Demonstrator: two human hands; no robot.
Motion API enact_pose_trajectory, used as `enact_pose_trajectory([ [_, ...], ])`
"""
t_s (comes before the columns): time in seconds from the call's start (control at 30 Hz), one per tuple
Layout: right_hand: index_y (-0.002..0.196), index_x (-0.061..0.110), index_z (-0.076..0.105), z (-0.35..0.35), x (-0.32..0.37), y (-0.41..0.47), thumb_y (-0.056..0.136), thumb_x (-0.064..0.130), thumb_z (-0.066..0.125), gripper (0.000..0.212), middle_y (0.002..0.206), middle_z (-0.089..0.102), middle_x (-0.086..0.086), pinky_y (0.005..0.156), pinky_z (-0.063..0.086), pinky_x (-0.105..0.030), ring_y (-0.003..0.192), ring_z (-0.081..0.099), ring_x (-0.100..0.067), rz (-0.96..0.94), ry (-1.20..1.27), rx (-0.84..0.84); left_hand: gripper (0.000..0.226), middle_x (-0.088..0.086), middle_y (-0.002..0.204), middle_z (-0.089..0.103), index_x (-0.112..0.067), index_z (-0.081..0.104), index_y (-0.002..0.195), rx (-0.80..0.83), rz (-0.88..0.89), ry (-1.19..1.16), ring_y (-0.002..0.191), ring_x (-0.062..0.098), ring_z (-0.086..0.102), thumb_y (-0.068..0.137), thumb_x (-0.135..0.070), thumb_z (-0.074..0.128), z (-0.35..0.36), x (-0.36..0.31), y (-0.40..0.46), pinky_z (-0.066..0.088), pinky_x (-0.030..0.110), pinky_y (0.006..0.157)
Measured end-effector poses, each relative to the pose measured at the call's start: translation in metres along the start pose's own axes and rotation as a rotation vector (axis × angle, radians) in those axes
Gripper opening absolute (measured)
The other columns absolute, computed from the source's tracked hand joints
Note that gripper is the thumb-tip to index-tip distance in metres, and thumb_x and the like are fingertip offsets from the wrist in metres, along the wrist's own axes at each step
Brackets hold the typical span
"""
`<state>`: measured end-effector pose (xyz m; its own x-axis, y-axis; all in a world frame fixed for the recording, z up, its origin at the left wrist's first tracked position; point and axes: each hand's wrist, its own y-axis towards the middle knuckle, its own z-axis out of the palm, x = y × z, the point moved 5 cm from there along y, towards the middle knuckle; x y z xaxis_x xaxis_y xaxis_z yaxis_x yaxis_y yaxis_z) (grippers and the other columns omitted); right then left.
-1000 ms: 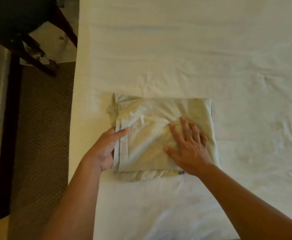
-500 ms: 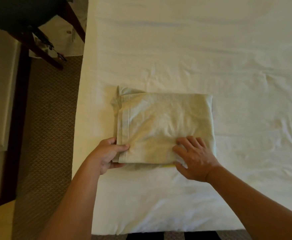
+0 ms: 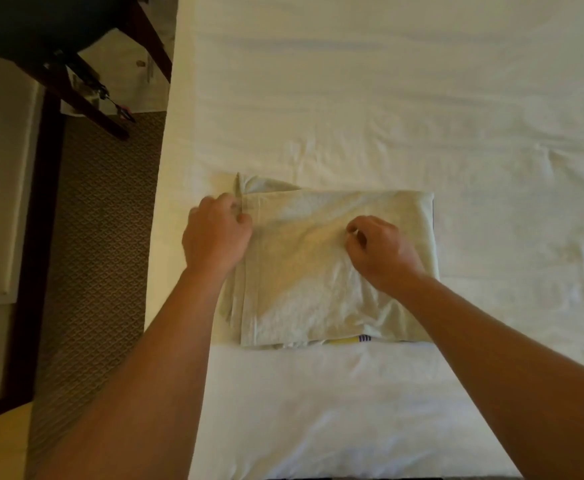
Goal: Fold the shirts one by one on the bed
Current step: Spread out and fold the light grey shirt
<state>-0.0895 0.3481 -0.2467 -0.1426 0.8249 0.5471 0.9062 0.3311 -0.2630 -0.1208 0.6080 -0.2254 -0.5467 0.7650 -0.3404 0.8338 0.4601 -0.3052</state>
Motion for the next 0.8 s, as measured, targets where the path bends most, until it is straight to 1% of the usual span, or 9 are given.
enact_pose_trajectory([
  [0.13,0.110,0.019,0.065,0.000,-0.014,0.017,0.097,0.020,0.052,0.018,0.081,0.062,0.006,0.054,0.046,-0.026,0.063,0.059,-0.014,0.272,0.232,0.066,0.040,0.010,0.136,0.046,-0.026,0.053,0.138,0.156,0.200,0.294,0.128,0.038,0.037,0.100,-0.040,0.050,0.028,-0.017,0.032,0.034,0.049,0.102],
  [0.2,0.112,0.017,0.066,0.001,-0.017,0.018,0.097,0.020,0.053,0.020,0.085,0.063,0.006,0.057,0.046,-0.024,0.069,0.060,-0.014,0.275,0.240,0.046,0.032,0.009,0.130,0.047,-0.022,0.058,0.129,0.055,0.240,0.327,0.125,0.036,0.039,0.101,-0.037,0.051,0.023,-0.024,0.038,0.032,0.049,0.100],
  [0.3,0.125,0.016,0.062,-0.006,-0.018,0.014,0.097,0.029,0.054,0.032,0.121,0.059,-0.003,0.089,0.048,-0.038,0.109,0.055,-0.026,0.056,-0.156,-0.093,0.018,0.007,0.119,0.049,-0.021,0.061,0.116,-0.154,0.242,0.275,0.118,0.033,0.043,0.101,-0.027,0.054,0.011,-0.032,0.037,0.031,0.047,0.097],
  [0.4,0.154,0.029,0.032,0.004,-0.033,0.009,0.100,0.052,0.040,0.059,0.163,0.024,-0.003,0.116,0.024,-0.048,0.145,0.025,-0.031,0.060,-0.380,0.079,0.036,0.006,0.138,0.044,-0.023,0.056,0.129,-0.062,0.217,0.323,0.132,0.032,0.036,0.093,-0.022,0.059,0.024,-0.035,0.032,0.029,0.049,0.105],
  [0.47,0.156,0.030,0.025,0.004,-0.040,0.010,0.100,0.051,0.037,0.061,0.166,0.015,-0.002,0.119,0.017,-0.048,0.149,0.017,-0.028,0.055,-0.335,0.113,0.050,0.003,0.154,0.035,-0.025,0.048,0.140,0.023,0.297,0.293,0.143,0.031,0.026,0.091,-0.029,0.054,0.035,-0.046,0.031,0.024,0.051,0.111],
  [0.53,0.151,0.023,0.034,-0.007,-0.043,0.019,0.095,0.036,0.046,0.058,0.163,0.023,-0.005,0.115,0.021,-0.049,0.146,0.022,-0.028,0.035,-0.301,0.032,0.057,0.000,0.158,0.032,-0.029,0.042,0.146,0.144,0.358,0.281,0.148,0.028,0.019,0.091,-0.038,0.052,0.044,-0.057,0.033,0.017,0.052,0.115],
  [0.63,0.147,0.022,0.040,-0.022,-0.053,0.037,0.088,0.028,0.053,0.060,0.152,0.039,-0.005,0.109,0.026,-0.048,0.137,0.036,-0.029,0.122,-0.336,0.049,0.059,0.003,0.143,0.044,-0.031,0.044,0.142,0.249,0.336,0.363,0.140,0.030,0.032,0.088,-0.050,0.056,0.051,-0.063,0.039,0.019,0.052,0.111],
  [0.73,0.138,0.026,0.046,-0.033,-0.054,0.052,0.086,0.029,0.053,0.053,0.125,0.059,-0.003,0.098,0.027,-0.044,0.117,0.053,-0.026,0.149,-0.381,0.202,0.039,0.003,0.111,0.059,-0.025,0.054,0.116,0.272,0.327,0.427,0.114,0.031,0.053,0.090,-0.055,0.054,0.050,-0.070,0.041,0.028,0.048,0.096],
  [0.8,0.115,0.025,0.057,-0.039,-0.050,0.058,0.085,0.026,0.051,0.031,0.100,0.063,0.003,0.088,0.024,-0.040,0.100,0.058,-0.022,0.145,-0.365,0.327,0.036,-0.002,0.088,0.055,-0.024,0.051,0.091,0.329,0.320,0.359,0.093,0.028,0.056,0.093,-0.059,0.055,0.050,-0.069,0.035,0.031,0.042,0.083],
])
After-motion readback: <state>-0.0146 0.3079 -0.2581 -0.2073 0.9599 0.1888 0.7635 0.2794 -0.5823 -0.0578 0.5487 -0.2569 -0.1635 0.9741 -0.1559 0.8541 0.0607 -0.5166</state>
